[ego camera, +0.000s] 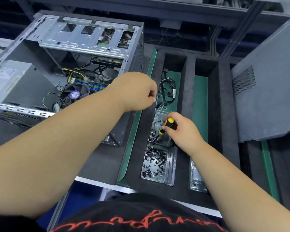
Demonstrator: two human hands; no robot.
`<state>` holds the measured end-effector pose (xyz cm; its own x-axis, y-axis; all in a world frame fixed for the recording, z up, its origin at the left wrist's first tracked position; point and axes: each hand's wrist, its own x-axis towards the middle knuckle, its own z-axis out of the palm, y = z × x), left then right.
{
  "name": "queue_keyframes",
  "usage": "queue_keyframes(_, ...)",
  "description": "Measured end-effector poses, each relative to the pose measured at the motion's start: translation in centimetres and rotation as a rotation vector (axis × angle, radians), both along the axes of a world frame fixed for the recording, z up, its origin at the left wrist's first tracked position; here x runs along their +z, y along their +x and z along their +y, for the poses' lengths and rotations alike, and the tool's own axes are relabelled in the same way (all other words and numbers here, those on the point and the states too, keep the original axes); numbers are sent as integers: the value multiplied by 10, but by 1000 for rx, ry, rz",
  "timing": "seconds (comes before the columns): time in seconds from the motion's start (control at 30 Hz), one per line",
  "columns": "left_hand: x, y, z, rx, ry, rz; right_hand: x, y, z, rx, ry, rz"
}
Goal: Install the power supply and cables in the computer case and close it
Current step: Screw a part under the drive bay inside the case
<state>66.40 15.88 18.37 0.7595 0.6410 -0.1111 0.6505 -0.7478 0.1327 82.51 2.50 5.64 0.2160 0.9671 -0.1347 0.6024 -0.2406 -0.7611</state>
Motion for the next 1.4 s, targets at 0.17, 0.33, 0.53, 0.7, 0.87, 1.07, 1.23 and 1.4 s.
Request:
queue_keyframes(0.17,0,0,0,2,1,6,-5,-5,1,47,-27,-40)
queue_keyframes(0.33,0,0,0,-3,-4,10,-5,-5,2,70,-41,-52)
queue_keyframes(0.53,-1,0,1,-1,4,4,0,-2,3,59,-26,-50)
queue_keyframes(0.7,-1,0,1,-1,7,6,8,2,4,23,2,-42)
queue_keyframes(0.87,-1,1,1,4,4,10,16,9,3,-16,22,5)
queue_keyframes(1.07,1,1,1,28,-28,-36,39,27,7,-192,158,186)
queue_keyframes(1.23,-2,-1,0,26,-39,-56,65,41,18,-385,308,538)
queue_keyframes(1.4,3,-1,-1,52,-121,-127,88,50,26,-416,364,658)
